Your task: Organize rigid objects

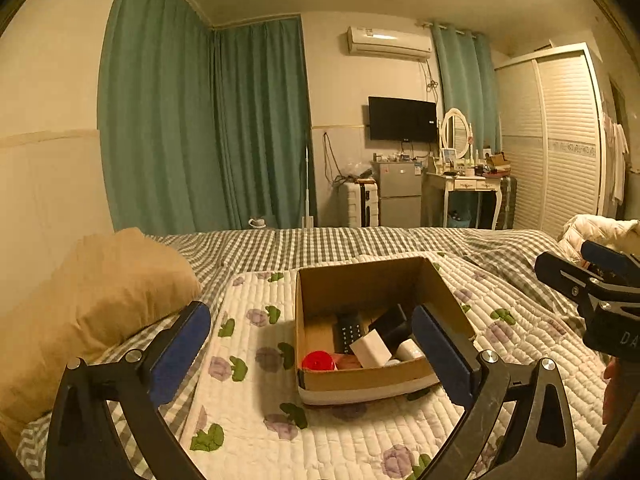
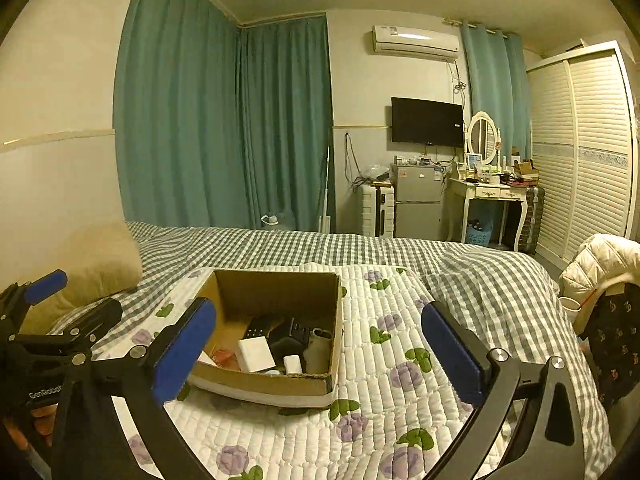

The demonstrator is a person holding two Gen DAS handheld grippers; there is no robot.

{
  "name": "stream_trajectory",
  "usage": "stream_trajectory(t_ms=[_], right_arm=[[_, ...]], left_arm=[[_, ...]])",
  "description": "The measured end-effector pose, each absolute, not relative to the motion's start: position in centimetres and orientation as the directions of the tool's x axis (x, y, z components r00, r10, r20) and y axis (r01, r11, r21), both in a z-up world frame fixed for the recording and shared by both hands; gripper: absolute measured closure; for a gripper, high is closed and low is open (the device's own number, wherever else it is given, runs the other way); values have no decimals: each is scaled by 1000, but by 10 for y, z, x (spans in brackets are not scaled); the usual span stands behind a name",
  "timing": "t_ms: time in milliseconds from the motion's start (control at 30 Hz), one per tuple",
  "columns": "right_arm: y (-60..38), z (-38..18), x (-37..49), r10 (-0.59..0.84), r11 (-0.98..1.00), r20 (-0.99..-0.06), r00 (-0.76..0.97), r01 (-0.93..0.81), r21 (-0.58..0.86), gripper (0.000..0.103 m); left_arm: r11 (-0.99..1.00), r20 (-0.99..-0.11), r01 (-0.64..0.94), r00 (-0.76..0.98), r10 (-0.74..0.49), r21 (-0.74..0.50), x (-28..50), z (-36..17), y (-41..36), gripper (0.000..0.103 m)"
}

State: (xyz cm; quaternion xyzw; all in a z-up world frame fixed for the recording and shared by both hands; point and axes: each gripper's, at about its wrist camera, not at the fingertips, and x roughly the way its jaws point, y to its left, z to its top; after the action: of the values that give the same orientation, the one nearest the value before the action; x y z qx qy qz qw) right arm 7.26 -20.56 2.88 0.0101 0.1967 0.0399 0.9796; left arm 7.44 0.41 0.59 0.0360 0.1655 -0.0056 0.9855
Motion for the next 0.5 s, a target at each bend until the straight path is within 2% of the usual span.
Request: stream_trajectory(t_ms=[500], right_arm=[[-201,13,76,63,998,-420,905,-69,1,0]], left_arm=[[998,-356,20,935,0,52,77,-6,8,0]])
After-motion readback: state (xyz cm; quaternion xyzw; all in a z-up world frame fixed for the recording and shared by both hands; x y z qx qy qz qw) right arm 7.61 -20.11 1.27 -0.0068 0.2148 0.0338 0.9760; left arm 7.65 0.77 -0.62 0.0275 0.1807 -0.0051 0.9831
